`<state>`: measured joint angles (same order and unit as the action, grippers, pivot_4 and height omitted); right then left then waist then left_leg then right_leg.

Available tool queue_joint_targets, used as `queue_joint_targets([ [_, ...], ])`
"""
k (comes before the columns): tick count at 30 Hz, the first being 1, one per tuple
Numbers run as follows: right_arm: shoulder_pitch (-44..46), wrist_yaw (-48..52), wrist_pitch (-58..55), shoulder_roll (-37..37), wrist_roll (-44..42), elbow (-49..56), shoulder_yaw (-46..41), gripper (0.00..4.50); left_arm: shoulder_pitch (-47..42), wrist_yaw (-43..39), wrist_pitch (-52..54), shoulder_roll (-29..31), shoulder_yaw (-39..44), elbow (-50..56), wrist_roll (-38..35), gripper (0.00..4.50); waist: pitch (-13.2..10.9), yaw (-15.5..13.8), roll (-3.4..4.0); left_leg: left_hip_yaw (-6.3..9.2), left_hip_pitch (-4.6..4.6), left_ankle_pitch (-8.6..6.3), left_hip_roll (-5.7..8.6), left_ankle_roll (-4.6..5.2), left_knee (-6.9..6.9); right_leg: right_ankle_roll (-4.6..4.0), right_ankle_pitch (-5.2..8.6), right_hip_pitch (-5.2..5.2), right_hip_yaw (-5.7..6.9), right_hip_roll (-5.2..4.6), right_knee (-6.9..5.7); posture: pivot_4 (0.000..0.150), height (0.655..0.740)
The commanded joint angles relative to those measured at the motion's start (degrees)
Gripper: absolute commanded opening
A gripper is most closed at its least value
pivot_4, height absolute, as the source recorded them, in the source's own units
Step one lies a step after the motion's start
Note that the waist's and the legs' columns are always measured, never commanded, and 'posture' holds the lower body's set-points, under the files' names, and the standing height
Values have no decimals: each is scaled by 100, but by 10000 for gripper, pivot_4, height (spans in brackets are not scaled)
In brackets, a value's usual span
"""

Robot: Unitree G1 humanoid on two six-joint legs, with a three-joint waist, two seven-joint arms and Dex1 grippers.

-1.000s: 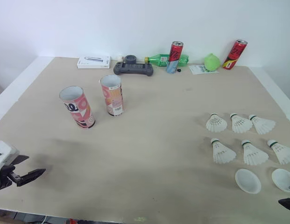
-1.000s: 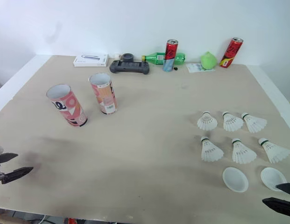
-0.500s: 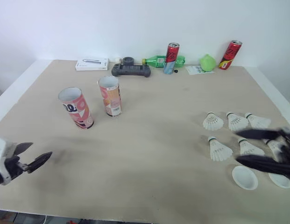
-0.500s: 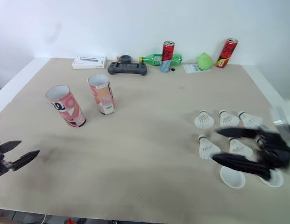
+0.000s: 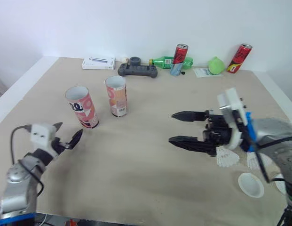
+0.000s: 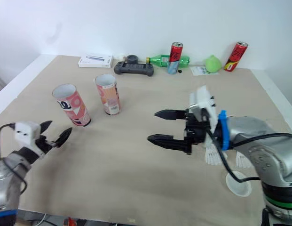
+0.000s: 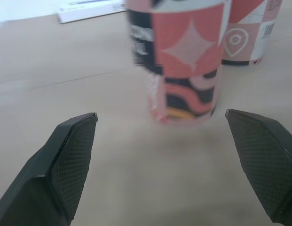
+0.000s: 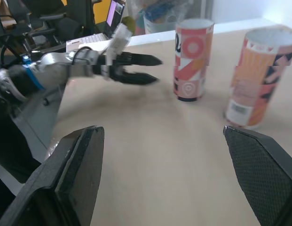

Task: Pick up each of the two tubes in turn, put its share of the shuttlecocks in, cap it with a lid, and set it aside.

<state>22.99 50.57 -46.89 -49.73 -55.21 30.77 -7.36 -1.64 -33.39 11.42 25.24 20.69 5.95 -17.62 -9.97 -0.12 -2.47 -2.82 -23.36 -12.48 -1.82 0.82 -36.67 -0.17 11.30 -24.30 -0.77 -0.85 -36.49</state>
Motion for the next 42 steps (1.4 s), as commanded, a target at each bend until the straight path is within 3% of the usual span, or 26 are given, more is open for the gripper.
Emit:
queue_joint_targets([
  [1, 240, -474, 384, 414, 516, -190, 132, 43696, -743, 301, -379, -174, -153, -708, 103, 45000, 1, 0, -1, -6, 5, 0, -3, 0, 0, -1, -2, -1, -6, 0, -2, 1500, 7400],
  [10, 55, -687, 406, 742, 679, -156, 121, 43696, -1797, 141, -644, -316, -535, -2166, 117, 45000, 1, -8, -2, -13, 7, 15, 1, 19, -9, -4, -12, -6, -14, 2, -23, 1500, 7400],
  [28, -47, -931, 250, 924, 597, 193, 174, 43696, -3454, -86, -2201, -304, -731, -4843, 432, 45000, 1, -11, -2, -12, 2, 17, 2, 23, -10, -2, -11, -7, -4, 6, -28, 1500, 7400],
  [35, -77, -968, 200, 925, 554, 260, 142, 45000, -3613, -152, -2421, -300, -715, -5158, 394, 26816, 1, -11, -2, -12, 1, 17, 2, 23, -9, -2, -11, -7, -2, 3, -28, 1500, 7400],
  [38, -116, -985, 174, 918, 511, 295, 122, 45000, -3613, -220, -2440, -277, -706, -5158, 358, 25093, 1, -11, -2, -12, 1, 17, 3, 23, -9, -1, -11, -7, -1, 1, -28, 1500, 7400],
  [42, -760, -982, 87, 713, 297, 633, -254, 45000, -2667, -902, -1337, 307, -699, -3081, -101, 25093, 0, 34, -7, -11, 0, 16, -4, 23, -2, -4, -6, -14, -5, -2, -27, 1500, 7400],
])
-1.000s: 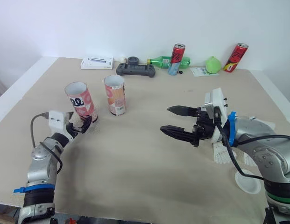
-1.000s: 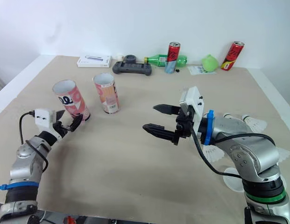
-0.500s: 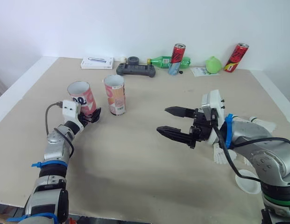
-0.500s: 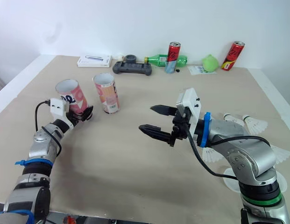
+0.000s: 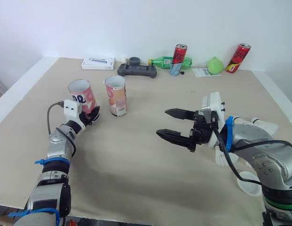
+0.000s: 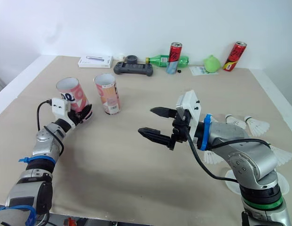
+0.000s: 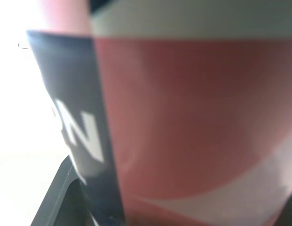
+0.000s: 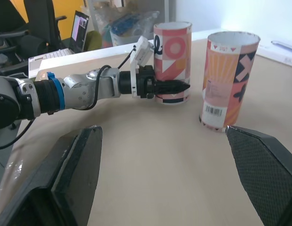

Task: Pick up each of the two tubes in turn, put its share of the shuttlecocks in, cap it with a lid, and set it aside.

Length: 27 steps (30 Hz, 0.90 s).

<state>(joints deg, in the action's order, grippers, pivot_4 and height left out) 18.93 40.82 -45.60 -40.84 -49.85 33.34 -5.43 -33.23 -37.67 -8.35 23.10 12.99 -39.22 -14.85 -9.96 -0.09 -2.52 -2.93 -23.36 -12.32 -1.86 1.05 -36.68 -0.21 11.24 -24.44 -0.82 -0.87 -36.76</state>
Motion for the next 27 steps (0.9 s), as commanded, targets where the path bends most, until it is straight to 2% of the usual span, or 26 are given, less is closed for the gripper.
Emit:
queue_joint_targets([
  [1, -577, -9, -44, -221, -297, 448, -592, 45000, 863, -714, 998, 792, 21, 2055, -458, 25093, 0, 56, -2, 0, -1, -2, -4, -1, 7, 0, 5, -6, -7, -12, 0, 1500, 7400],
  [3, -1037, -203, -18, -177, -414, 546, -967, 45000, 1679, -1228, 1827, 1520, -55, 3354, -676, 25093, 1, 138, -4, 1, -2, -13, -9, -13, 11, -8, 23, -15, -7, -13, -8, 1500, 7400],
  [6, -1660, -563, 91, -29, -413, 685, -1445, 45000, 2367, -1806, 2945, 2566, -8, 4719, -1119, 25093, -3, 124, 7, 4, 5, -20, -11, -24, 14, -22, 49, -22, -2, -21, -31, 1500, 7400],
  [8, -2104, -809, 319, 106, -97, 850, -1699, 45000, 2533, -2246, 3529, 3293, 9, 5356, -1304, 25093, 0, 95, -10, 11, -4, -10, -11, -37, 14, -30, 52, -24, 12, -10, -34, 1500, 7400],
  [9, -2327, -875, 412, 134, 15, 974, -1809, 45000, 2574, -2431, 3715, 3636, -37, 5578, -1314, 25093, -4, 87, -4, 19, 4, -10, -12, -39, 15, -63, 72, -10, 23, -11, -31, 1500, 7400],
  [13, -2952, -1299, 574, 291, 242, 1298, -2290, 45000, 2195, -2935, 3950, 4509, -696, 5978, -992, 25093, -16, 107, 64, 6, 21, -9, -19, -67, 15, -65, 73, 4, 43, -39, -22, 1500, 7400],
  [16, -3462, -1541, 552, 413, 339, 1527, -2479, 45000, 1528, -3101, 4153, 4614, -1474, 6000, -627, 25093, -19, 114, 74, 12, 20, -8, 2, -67, 15, -58, 71, 5, 50, -49, -21, 1500, 7400],
  [19, -4021, -1938, 632, 724, 574, 1903, -2467, 45000, 821, -3332, 4310, 4395, -2265, 5851, -300, 25093, -21, 113, 70, 21, 13, -6, 3, -66, 15, -56, 71, 5, 61, -47, -21, 1500, 7400],
  [23, -4922, -2379, 1044, 1251, 1552, 2400, -1963, 45000, 215, -3538, 4061, 3965, -3036, 5275, 270, 25093, -23, 153, 65, 34, 3, -2, 9, -55, 28, -49, 82, 0, 66, -27, -21, 1500, 7400],
  [27, -5483, -2626, 1472, 1710, 2286, 2265, -1445, 45000, -216, -3624, 4020, 3521, -3500, 4911, 648, 25093, -20, 122, 66, 58, -4, -15, 5, -56, 30, -65, 114, -1, 74, -7, -25, 1500, 7400],
])
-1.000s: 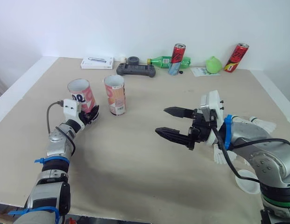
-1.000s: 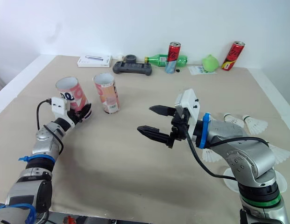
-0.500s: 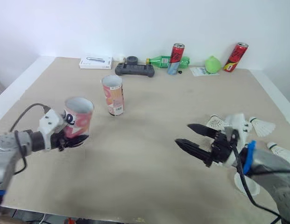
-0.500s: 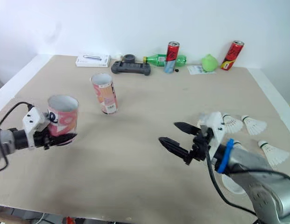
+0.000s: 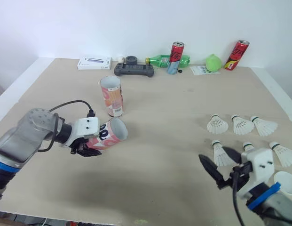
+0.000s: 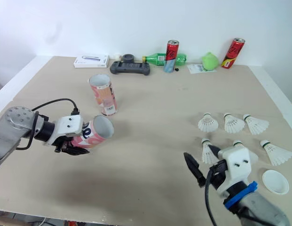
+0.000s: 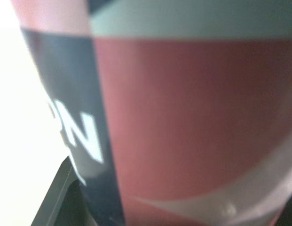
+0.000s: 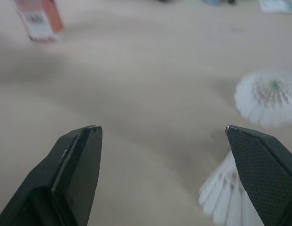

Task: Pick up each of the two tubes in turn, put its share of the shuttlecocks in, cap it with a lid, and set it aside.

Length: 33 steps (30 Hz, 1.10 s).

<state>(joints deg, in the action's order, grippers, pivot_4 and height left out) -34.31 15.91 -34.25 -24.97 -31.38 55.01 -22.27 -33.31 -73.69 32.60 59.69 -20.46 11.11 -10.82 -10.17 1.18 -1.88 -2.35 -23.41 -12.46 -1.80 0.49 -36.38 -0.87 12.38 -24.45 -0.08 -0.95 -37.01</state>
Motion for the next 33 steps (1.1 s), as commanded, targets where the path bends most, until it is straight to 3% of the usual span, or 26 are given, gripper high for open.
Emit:
queue_joint_targets([
  [1, -224, -184, 439, 204, 632, 45, 382, 45000, -267, -32, -106, -209, -208, -198, 339, 25093, 2, -6, 3, 5, 1, -1, -1, 1, 0, -1, 4, 3, 4, -2, -1, 1500, 7400],
  [10, 260, -719, 824, 668, 1773, -723, 1045, 45000, -293, -197, -222, -410, -151, -330, 542, 25093, 7, -5, 8, 13, 7, 2, 8, 0, -10, 2, 2, 14, 23, -44, 0, 1500, 7400],
  [22, 1322, -1054, 927, 1287, 2006, -1933, 1110, 45000, 76, -220, -102, -512, 208, 140, 318, 25093, 10, -15, 14, 29, 2, 3, 16, 2, -3, 5, 8, 19, 24, -31, -2, 1500, 7400],
  [25, 1478, -1090, 993, 1372, 2002, -2119, 1099, 36823, 89, -200, -78, -539, 220, 155, 330, 25020, 10, -15, 13, 26, 2, 3, 20, 2, -4, 10, 7, 20, 24, -33, -2, 1500, 7400],
  [33, 1477, -912, 1298, 1393, 1957, -2130, 1159, 169, 83, -179, -90, -661, 248, 137, 336, 25020, 10, -15, 13, 28, 3, 4, 21, 4, -5, 11, 6, 24, 24, -32, -3, 1500, 7400],
])
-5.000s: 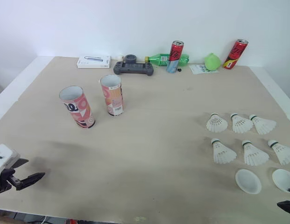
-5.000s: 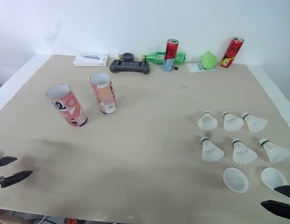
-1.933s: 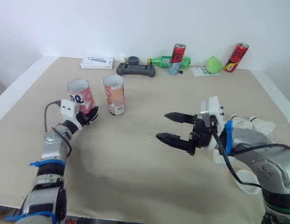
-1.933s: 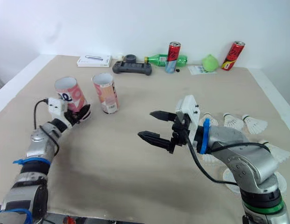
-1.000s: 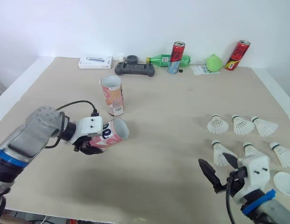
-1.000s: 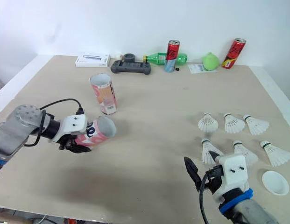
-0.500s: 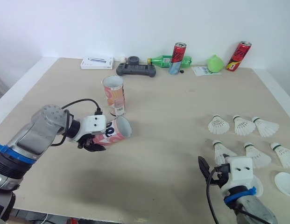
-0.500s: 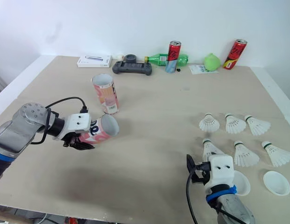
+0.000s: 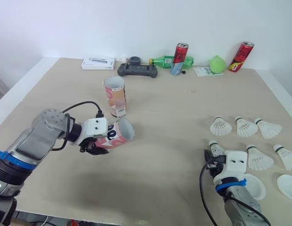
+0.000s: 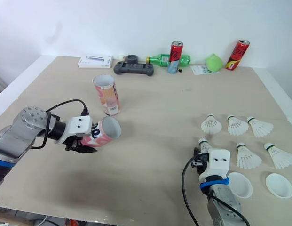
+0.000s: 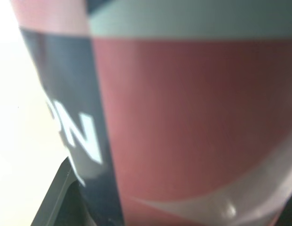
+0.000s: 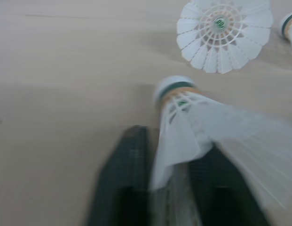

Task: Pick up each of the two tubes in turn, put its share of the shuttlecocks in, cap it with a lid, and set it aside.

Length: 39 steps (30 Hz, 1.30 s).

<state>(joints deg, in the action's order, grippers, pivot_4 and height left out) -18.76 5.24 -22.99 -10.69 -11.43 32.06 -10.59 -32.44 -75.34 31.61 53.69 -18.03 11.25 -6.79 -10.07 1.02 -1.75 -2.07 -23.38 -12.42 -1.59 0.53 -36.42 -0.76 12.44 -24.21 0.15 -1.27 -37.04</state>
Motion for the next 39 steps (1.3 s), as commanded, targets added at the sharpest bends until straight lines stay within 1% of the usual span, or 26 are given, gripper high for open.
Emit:
queue_joint_targets([
  [1, -127, 254, 222, -69, -81, 232, 13, 169, 0, -6, 21, -66, 6, 133, -57, 25020, 0, 0, 0, 0, 1, 0, 0, 0, 0, 0, 0, 1, 0, 0, 0, 1500, 7400],
  [3, -160, 436, 317, -148, -134, 306, 38, 169, -24, 2, 49, -93, -6, 132, -44, 25020, 0, -1, 1, 1, 1, 0, 0, 0, 0, 0, 0, 1, 0, 0, 0, 1500, 7400],
  [4, -167, 742, 364, -293, -313, 494, 83, 169, -38, 5, 68, -105, -15, 131, -38, 25020, 0, -1, 2, 1, 1, 0, 0, 0, 0, 0, 0, 2, 0, 1, 0, 1500, 7400],
  [6, -70, 1426, 262, -775, -749, 934, 117, 169, -61, 11, 100, -123, -36, 116, -14, 25020, -3, 4, 9, -2, 2, 0, 2, 1, -2, 3, -1, 1, 0, 0, -1, 1500, 7400],
  [8, 240, 1866, 36, -1305, -1101, 1160, -9, 169, -71, 20, 124, -139, -60, 93, 19, 25020, -3, 6, 7, -9, 3, 3, 5, 4, -4, 12, -7, 2, -3, 1, -2, 1500, 7400],
  [11, 1295, 2424, -400, -2198, -1484, 1241, -39, 169, -109, 62, 161, -234, -89, 23, 32, 25020, -5, 7, 5, -8, 8, 6, 5, 11, -17, 16, -9, 12, -1, 2, -2, 1500, 7400],
  [13, 2075, 2899, -630, -2724, -1650, 1125, 245, 169, -138, 73, 188, -301, -128, -25, 39, 25020, -12, 10, 7, -14, 8, 12, 5, 19, -24, 20, -13, 11, -4, 1, -2, 1500, 7400],
  [15, 2615, 3242, -754, -3052, -1711, 970, 502, 169, -170, 73, 176, -345, -165, -83, 77, 25020, -11, 0, -1, -3, 9, 18, 8, 30, -20, 20, -12, 19, 1, 5, 0, 1500, 7400],
  [17, 3262, 3740, -713, -3329, -1594, 668, 942, 169, -185, 79, 177, -375, -188, -110, 90, 25020, -11, -14, -1, 3, 7, 18, 11, 29, -17, 16, -11, 22, 6, 10, -1, 1500, 7400],
  [20, 4106, 4296, -492, -3393, -1367, 114, 1540, 169, -196, 109, 191, -404, -237, -132, 129, 25020, -11, -16, 1, 3, 7, 18, 11, 30, -12, 11, -8, 22, 2, 14, -1, 1500, 7400],
  [24, 4919, 4754, -310, -3158, -1130, -381, 2176, 169, -180, 127, 258, -409, -251, -99, 142, 25020, -10, -26, 1, 2, 3, 16, 14, 34, -12, 14, -6, 22, 5, 14, -1, 1500, 7400],
  [29, 5415, 5112, -117, -2797, -744, -703, 2901, 169, -180, 148, 279, -414, -257, -121, 160, 25020, -10, -26, 1, 3, 5, 16, 13, 35, -17, 17, -9, 24, 4, 14, -6, 1500, 7400],
  [32, 5596, 5237, -99, -2647, -596, -826, 3103, 169, -199, 167, 280, -432, -274, -139, 174, 25020, -9, -24, 2, 4, 5, 16, 13, 35, -19, 18, -11, 23, 1, 12, -9, 1500, 7400],
  [35, 5733, 5382, -164, -2601, -574, -898, 3122, 9956, -224, 179, 259, -477, -286, -179, 180, 25020, -9, -25, 3, 3, 7, 17, 13, 35, -21, 20, -13, 23, -2, 11, -12, 1500, 7400],
  [37, 5760, 5423, -179, -2608, -593, -913, 3055, 17625, -233, 196, 242, -528, -294, -224, 197, 25020, -6, -31, 7, 3, 8, 17, 14, 35, -23, 20, -13, 24, 0, 10, -12, 1500, 7400],
  [38, 5741, 5418, -217, -2624, -646, -887, 2972, 25172, -228, 208, 218, -543, -306, -243, 226, 25020, -6, -33, 7, 3, 9, 17, 15, 35, -23, 20, -14, 26, -1, 8, -13, 1500, 7400],
  [39, 5705, 5396, -285, -2643, -718, -837, 2869, 27269, -219, 214, 211, -555, -310, -246, 242, 25020, -6, -42, 8, 3, 9, 17, 16, 35, -23, 20, -14, 26, 0, 7, -13, 1500, 7400],
])
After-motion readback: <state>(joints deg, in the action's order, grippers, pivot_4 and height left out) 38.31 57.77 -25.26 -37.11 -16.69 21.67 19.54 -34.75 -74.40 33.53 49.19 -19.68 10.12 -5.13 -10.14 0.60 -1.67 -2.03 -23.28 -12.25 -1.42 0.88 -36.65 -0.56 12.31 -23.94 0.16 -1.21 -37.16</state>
